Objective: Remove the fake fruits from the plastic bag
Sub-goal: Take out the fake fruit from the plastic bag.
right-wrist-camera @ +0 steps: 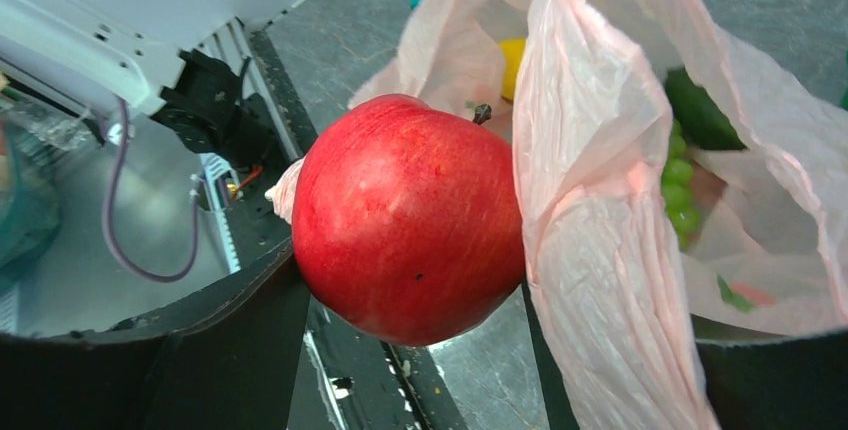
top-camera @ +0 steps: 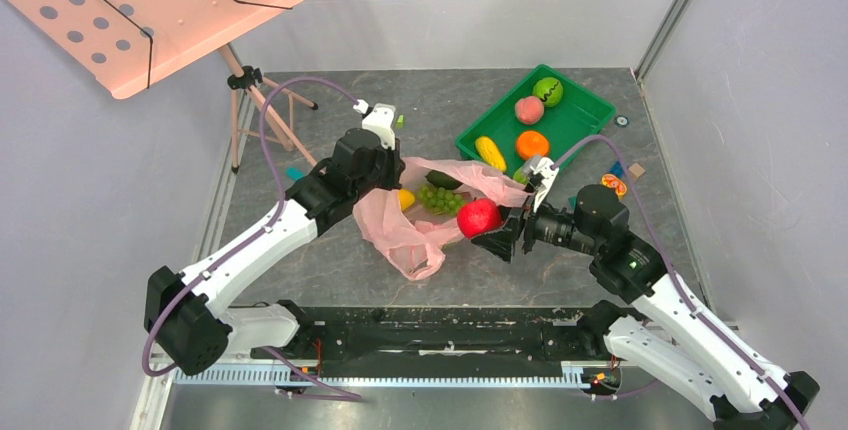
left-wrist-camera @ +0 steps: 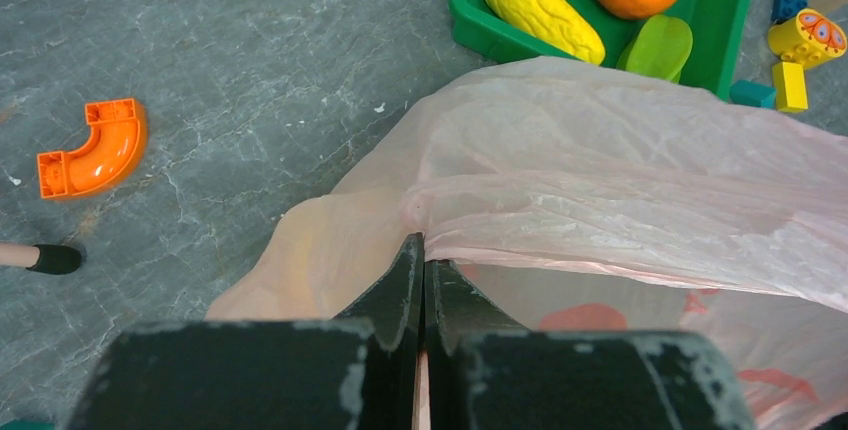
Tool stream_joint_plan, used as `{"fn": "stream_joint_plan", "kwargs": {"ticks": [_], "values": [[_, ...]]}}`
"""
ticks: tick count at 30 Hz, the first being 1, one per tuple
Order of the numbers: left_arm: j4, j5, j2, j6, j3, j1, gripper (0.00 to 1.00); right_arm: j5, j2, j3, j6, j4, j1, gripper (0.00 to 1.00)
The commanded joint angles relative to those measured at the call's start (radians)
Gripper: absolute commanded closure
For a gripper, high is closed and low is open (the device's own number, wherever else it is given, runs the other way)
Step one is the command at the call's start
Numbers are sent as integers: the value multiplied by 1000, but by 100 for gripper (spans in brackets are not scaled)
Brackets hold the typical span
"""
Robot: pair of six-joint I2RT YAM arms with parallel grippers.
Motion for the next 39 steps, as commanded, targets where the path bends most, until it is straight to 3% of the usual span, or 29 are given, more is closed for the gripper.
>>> {"fn": "stream_joint_plan", "kwargs": {"ticks": [1, 10, 16, 20, 29, 39], "values": [[6, -45, -4, -19, -22, 7, 98, -65, -32, 86, 37, 25, 3, 33], [20, -37, -28, -33, -60, 7, 98, -138, -35, 85, 61, 75, 2, 31], [59, 47, -8, -45, -33, 7, 98, -268, 57, -50, 181, 354, 5, 32], [90, 82, 27, -52, 9, 7, 98, -265, 118, -98, 198, 452, 53, 32], [148, 73, 184, -97, 153, 10, 98, -97, 221, -30, 131, 402, 314, 33], [106, 29, 347, -142, 321, 133, 98, 9, 61, -38, 159, 316, 360, 32]]}}
